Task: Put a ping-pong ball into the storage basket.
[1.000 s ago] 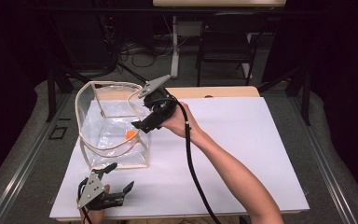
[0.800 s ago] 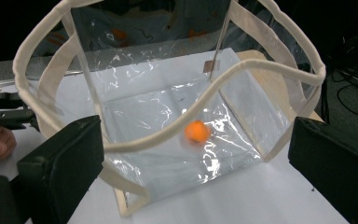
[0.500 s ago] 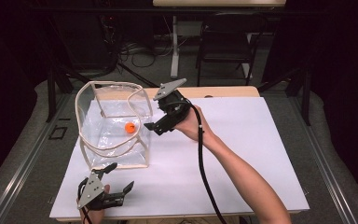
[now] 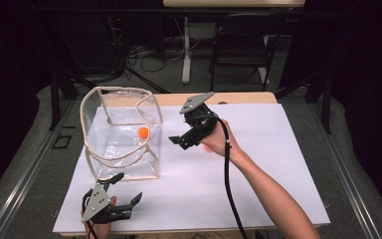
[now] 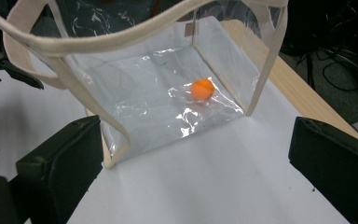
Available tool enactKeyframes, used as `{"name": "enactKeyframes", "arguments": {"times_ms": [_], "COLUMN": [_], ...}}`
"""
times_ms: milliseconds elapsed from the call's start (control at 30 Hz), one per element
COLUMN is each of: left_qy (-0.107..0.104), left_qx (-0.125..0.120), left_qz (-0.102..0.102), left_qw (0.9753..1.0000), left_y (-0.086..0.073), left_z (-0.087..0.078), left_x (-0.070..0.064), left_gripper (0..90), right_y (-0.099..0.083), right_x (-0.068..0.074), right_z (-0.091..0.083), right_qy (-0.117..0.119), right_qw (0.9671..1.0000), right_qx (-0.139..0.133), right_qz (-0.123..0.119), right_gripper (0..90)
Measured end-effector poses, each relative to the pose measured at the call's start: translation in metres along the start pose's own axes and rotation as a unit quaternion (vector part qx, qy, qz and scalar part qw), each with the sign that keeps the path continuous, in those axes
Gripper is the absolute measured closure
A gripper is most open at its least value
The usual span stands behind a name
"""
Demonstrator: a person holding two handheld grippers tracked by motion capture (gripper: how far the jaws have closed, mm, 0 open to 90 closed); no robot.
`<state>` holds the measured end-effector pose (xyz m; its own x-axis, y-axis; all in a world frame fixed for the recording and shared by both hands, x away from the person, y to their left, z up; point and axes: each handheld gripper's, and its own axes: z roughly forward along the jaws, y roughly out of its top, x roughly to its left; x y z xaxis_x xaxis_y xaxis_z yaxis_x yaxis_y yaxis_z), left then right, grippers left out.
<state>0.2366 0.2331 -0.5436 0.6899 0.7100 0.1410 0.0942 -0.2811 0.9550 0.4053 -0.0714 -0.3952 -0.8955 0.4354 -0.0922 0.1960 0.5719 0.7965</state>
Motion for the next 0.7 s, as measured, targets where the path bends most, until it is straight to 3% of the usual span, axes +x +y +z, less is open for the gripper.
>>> {"name": "enactKeyframes", "arguments": {"times_ms": [700], "left_qy": [0.0], "left_qx": [0.003], "left_qz": [0.0], "left_qw": [1.0], "left_y": [0.0], "left_z": [0.003], "left_x": [-0.002], "left_gripper": [15.6], "right_y": [-0.068], "right_x": [-0.002], "right_z": [0.001], "right_qy": [-0.006], "right_qw": [0.9993], "right_qx": [0.015], "right_qz": [0.034], "right_gripper": [2.5]}}
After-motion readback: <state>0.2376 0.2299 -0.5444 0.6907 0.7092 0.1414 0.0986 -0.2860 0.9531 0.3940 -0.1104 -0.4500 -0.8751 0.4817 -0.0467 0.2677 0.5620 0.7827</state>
